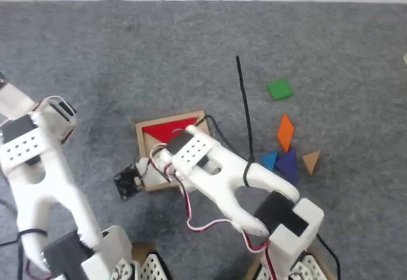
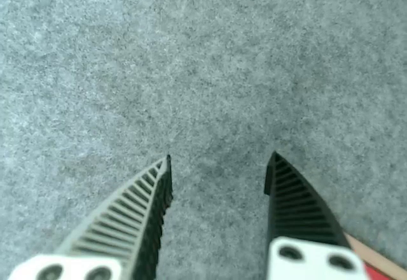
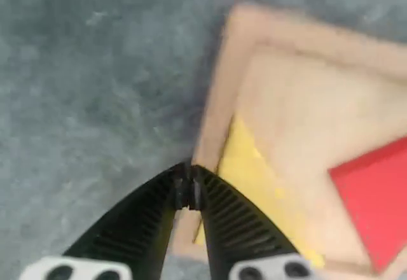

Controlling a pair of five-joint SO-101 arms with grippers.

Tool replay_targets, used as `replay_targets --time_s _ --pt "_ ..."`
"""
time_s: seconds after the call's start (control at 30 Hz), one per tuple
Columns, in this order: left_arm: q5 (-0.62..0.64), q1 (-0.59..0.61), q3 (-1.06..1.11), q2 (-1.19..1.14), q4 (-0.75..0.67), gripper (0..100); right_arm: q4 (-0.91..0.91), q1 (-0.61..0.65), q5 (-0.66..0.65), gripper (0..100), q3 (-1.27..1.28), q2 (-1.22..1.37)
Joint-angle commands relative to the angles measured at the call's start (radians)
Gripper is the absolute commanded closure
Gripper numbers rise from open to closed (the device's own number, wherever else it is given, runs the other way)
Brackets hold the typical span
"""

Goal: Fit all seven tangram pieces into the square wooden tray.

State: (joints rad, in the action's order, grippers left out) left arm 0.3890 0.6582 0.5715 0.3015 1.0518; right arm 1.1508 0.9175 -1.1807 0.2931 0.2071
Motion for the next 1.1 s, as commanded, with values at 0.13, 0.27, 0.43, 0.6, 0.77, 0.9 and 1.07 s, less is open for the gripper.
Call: replay_targets --time_s 0.13,0.27,0.43,0.6,0.77,0.9,1.07 --pt "0.008 0.005 -0.005 0.044 -0.018 77 0.056 -0.151 0.058 99.0 -0.092 -0.031" --pt "0.008 0.005 -0.005 0.044 -0.020 77 -0.061 -0.193 0.224 99.1 -0.087 -0.085" --pt "0.008 0.005 -0.005 0.044 -0.020 77 -0.262 -0.203 0.488 99.0 -0.051 -0.076" --pt "0.008 0.005 -0.002 0.044 -0.021 77 -0.435 -0.197 0.641 90.2 -0.003 0.038" --pt "0.008 0.005 -0.002 0.044 -0.021 77 -0.277 -0.223 0.640 88.3 -0.083 0.087" --pt "0.008 0.005 -0.002 0.044 -0.021 77 -0.242 -0.262 0.651 88.7 -0.092 -0.018" --pt "0.008 0.005 -0.002 0.044 -0.021 77 -0.242 -0.269 0.643 89.0 0.060 -0.182"
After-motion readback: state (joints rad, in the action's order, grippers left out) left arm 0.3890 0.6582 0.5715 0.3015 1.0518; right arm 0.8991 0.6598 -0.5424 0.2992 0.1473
